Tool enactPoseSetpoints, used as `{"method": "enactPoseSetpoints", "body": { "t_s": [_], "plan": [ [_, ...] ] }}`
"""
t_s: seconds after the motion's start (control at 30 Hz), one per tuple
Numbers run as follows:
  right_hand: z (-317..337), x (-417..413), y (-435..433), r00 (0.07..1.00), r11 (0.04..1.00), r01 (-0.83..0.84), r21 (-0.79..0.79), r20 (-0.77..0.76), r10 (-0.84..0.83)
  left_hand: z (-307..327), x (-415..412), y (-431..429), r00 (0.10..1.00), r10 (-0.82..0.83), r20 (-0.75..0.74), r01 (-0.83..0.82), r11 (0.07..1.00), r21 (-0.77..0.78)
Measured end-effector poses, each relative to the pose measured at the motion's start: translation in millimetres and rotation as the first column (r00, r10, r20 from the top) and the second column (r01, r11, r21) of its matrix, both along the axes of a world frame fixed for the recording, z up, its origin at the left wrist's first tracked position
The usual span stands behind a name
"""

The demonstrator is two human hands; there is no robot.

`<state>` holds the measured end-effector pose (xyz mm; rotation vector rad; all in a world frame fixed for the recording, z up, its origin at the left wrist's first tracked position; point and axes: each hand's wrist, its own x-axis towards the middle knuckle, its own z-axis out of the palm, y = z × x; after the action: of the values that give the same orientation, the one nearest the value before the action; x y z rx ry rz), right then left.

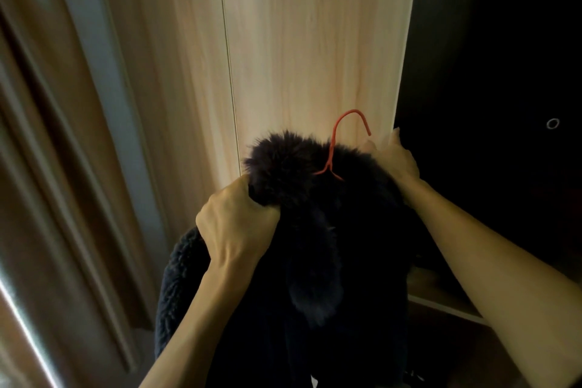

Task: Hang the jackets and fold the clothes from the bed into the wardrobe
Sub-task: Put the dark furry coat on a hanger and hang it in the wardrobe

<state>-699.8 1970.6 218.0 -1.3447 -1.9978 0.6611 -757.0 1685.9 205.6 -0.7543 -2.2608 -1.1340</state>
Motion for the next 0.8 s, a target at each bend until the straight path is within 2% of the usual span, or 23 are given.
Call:
{"method": "enactPoseSetpoints", "body": {
  "t_s": [0.3, 0.43, 0.8],
  "plan": [
    [-3.3, 5.2, -9.6, 0.996, 0.999, -0.016, 0.036, -0.088, 0.019, -12.0, 10.6, -8.1, 0.999, -0.018, 0.037, 0.018, 1.0, 0.004],
    [-7.5, 14.5, -29.6, 0.996, 0.998, -0.049, 0.042, -0.073, 0.052, -16.8, 15.0, -23.9, 0.999, -0.024, 0.024, 0.023, 0.999, 0.034],
    [-9.8, 31.5, -128.2, 0.99, 0.991, -0.108, 0.083, -0.078, 0.114, -21.7, 22.5, -109.9, 1.0, -0.025, 0.0, 0.025, 0.998, 0.054]
  ]
}}
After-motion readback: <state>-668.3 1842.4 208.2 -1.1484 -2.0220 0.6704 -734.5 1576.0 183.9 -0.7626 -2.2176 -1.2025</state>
